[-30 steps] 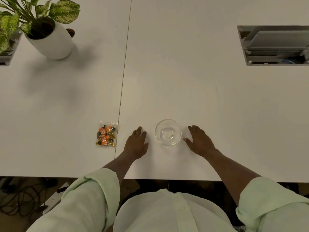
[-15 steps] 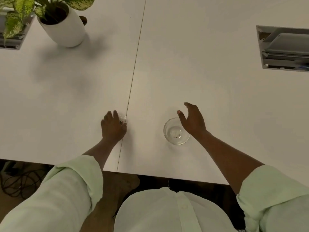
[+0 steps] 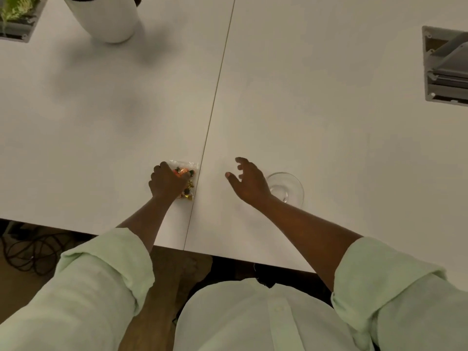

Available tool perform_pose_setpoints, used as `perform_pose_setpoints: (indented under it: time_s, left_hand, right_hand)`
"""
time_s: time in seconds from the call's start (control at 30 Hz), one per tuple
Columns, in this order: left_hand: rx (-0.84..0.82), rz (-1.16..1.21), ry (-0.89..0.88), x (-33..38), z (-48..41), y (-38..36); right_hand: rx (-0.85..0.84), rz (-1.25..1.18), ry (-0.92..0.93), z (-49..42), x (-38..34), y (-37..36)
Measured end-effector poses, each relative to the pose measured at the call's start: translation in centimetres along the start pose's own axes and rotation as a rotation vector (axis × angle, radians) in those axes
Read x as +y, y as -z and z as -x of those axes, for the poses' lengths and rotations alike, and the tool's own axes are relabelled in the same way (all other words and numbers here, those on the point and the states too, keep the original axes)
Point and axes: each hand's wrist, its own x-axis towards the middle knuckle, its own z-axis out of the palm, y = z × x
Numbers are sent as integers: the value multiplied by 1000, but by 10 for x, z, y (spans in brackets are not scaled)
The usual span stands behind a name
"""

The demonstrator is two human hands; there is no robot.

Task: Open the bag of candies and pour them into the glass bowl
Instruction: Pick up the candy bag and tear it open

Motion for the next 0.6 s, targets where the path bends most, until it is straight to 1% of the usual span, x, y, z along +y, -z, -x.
perform_pose_setpoints:
  time_s: [0.17,0.3,0.37,0.47,0.53,0.6]
  left_hand:
    - [-1,251,92,-3,-3,3]
    - [-15,409,130,-3,2,4]
    - [-36,447,120,-2,4,3]
    - [-179,562,80,0,9,3]
    - [-241,554,25,3,16,6]
    - [-251,513,-27,6,22,10]
  right_hand:
    - [-172,-84,-174,-7,-11,-21]
    - [-220,-112,-212,-7,-14,-33]
    - [-232,-138,-236,-7,-15,-36]
    - [-238,-213,-283,-6,-15,-36]
    - [-233,-217,-277,-5,-15,-35]
    - [-221,-228,-275,-5,-15,-31]
